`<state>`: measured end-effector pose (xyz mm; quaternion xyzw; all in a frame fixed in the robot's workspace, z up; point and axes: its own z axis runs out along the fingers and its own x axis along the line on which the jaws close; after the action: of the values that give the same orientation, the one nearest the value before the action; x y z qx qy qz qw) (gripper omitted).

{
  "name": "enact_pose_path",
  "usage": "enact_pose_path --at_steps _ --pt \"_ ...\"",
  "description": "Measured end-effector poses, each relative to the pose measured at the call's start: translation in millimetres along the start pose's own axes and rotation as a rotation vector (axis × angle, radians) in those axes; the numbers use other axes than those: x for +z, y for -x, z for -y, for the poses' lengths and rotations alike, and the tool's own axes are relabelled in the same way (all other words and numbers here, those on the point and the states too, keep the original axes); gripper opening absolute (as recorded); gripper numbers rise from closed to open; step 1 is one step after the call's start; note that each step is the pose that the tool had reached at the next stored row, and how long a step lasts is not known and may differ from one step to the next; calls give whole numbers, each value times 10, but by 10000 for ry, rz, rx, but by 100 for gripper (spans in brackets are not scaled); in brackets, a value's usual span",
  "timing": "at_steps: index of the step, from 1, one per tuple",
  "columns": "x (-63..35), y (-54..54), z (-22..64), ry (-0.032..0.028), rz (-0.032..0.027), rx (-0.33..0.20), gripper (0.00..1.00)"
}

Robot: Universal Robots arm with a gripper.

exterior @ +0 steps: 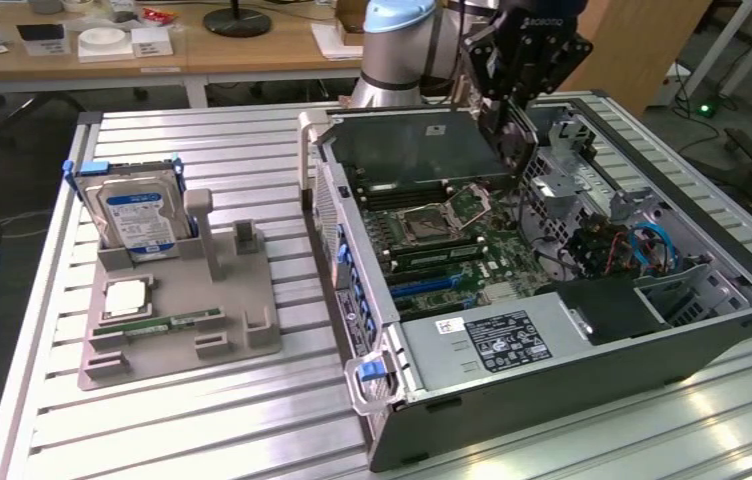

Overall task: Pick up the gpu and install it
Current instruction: 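Pick up the gpu and move the gpu toward the slot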

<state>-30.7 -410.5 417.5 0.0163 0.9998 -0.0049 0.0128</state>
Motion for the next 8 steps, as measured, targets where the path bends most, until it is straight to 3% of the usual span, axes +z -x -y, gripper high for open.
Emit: enact_pose_path --at_steps 8 --pt "1 33 -1 -1 0 0 27"
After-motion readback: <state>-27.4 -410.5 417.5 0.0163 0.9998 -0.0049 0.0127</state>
